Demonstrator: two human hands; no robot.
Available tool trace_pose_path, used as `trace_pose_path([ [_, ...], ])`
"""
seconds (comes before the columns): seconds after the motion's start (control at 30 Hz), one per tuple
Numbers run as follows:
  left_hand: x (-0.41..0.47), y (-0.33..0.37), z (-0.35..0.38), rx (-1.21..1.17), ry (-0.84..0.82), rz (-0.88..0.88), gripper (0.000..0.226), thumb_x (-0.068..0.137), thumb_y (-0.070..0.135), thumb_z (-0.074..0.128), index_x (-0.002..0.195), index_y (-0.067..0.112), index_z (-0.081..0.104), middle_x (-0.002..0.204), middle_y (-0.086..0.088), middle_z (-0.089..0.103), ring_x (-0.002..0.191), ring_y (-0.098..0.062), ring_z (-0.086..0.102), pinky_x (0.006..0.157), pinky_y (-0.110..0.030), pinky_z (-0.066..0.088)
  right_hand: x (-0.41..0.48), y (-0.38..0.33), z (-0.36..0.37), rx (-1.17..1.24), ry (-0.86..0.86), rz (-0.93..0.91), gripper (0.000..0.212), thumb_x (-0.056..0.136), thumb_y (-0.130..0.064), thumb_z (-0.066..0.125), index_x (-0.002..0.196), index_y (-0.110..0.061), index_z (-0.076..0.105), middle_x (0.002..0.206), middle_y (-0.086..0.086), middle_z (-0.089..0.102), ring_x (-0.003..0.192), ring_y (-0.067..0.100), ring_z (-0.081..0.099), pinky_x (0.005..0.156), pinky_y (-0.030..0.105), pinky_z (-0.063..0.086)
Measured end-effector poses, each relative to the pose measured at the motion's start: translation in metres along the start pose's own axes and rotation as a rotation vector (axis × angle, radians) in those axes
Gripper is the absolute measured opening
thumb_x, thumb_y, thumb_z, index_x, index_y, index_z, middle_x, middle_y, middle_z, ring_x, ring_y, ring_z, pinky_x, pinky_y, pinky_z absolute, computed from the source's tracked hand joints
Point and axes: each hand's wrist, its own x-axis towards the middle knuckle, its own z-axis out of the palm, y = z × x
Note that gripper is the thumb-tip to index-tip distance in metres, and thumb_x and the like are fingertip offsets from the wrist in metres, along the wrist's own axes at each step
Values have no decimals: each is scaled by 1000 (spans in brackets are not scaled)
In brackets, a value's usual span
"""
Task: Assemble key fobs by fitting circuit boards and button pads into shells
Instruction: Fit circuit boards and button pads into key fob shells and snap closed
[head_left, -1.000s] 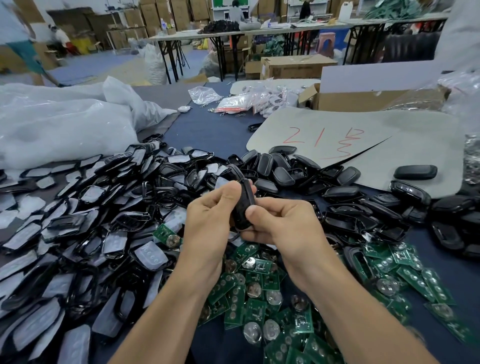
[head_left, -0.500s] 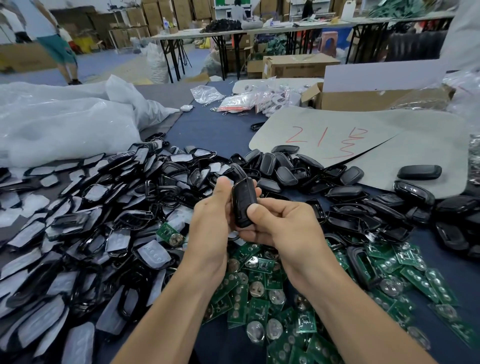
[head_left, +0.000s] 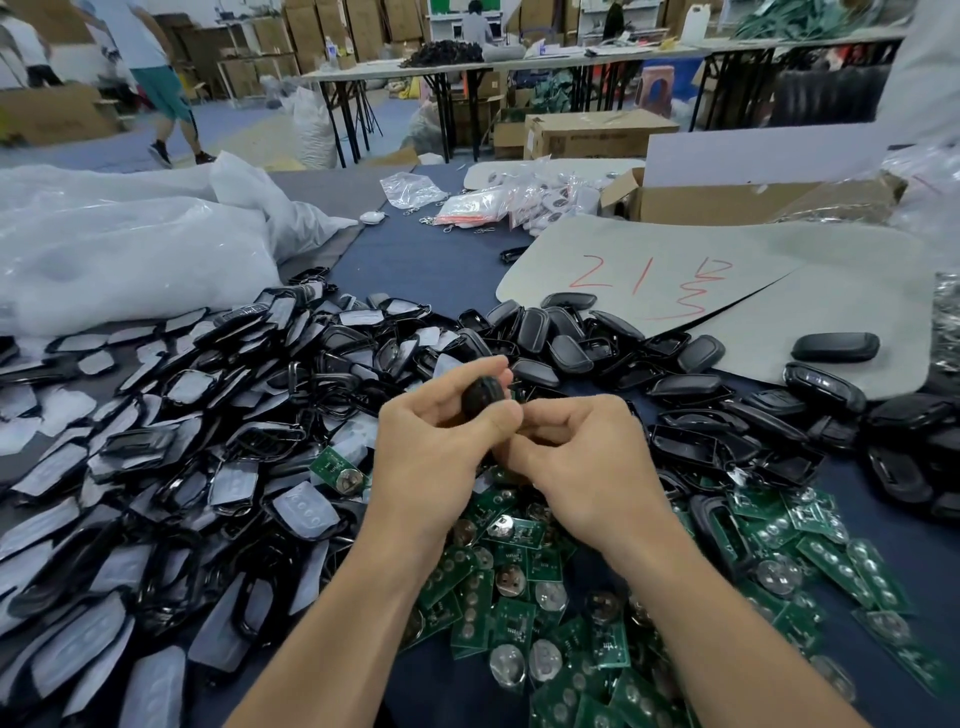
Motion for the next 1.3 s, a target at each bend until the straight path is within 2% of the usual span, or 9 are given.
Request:
trace_pose_path([
  [0.1, 4, -2, -7, 31, 6, 87, 28, 68, 14, 85, 90, 31, 84, 93, 1, 82, 88, -16, 79, 78, -23, 60, 0, -2, -5, -103, 173, -96, 34, 76, -12, 84, 70, -45, 77, 68, -31, 71, 69, -11, 69, 61, 6, 51],
  [0.3, 4, -3, -15, 157, -40, 109, 35, 69, 10, 91, 93, 35, 84, 101, 8, 81, 99, -15, 78, 91, -39, 61, 1, 1, -10, -190, 303, -145, 32, 72, -10, 87, 76, -41, 79, 63, -22, 67, 54, 1, 60, 52, 11, 45],
  [0.5, 2, -5, -9, 281, -130, 139, 39, 84, -8, 78, 85, 30, 74, 105, 16, 78, 101, -5, 74, 86, -20, 58, 2, 3, -14, -214, 303, -131, 28, 69, -10, 92, 78, -34, 82, 56, -11, 67, 52, 4, 61, 48, 13, 45],
  [0.7, 0, -6, -8, 345, -115, 173, 42, 88, -8, 73, 85, 34, 70, 98, 14, 76, 97, -7, 72, 86, -23, 57, 2, 6, -12, -210, 271, -126, 25, 70, -10, 91, 80, -32, 83, 58, -11, 70, 44, -3, 61, 46, 12, 47],
  [0.87, -3, -6, -8, 459, -49, 120, 28, 85, 22, 85, 101, 44, 77, 100, 23, 77, 99, 2, 72, 90, -25, 60, 7, 3, -25, -316, 110, -51, 17, 72, -18, 88, 77, -33, 82, 62, -15, 73, 59, 5, 69, 58, 25, 56],
  [0.97, -1, -4, -11, 448, 42, 109, 52, 82, 41, 85, 130, 48, 66, 119, 27, 72, 110, 13, 65, 98, -14, 51, 15, 2, -43, 272, 214, 75, 27, 70, -11, 90, 94, -20, 80, 79, -2, 79, 67, 9, 72, 62, 19, 57],
  [1.07, 2, -2, -11, 423, 144, 94, 43, 87, 37, 82, 128, 43, 69, 112, 26, 74, 105, 15, 66, 101, -24, 53, 21, 8, -57, 876, 201, 137, 63, 57, -21, 89, 117, -11, 71, 104, 8, 80, 83, 17, 76, 68, 22, 60],
  [1.2, 2, -5, -11, 476, 220, 41, 30, 92, 35, 76, 122, 40, 75, 102, 29, 75, 99, 14, 67, 102, -31, 56, 27, 19, -47, 167, 293, 106, 35, 80, -2, 80, 107, -24, 78, 99, -3, 80, 82, 8, 76, 76, 24, 60],
  [1.3, 4, -6, -13, 526, 234, 32, 27, 93, 32, 73, 118, 43, 74, 97, 33, 73, 100, 10, 68, 101, -31, 57, 34, 23, -34, -288, 297, -63, 44, 92, -14, 65, 131, -33, 69, 124, -18, 71, 101, -13, 64, 100, 15, 45],
])
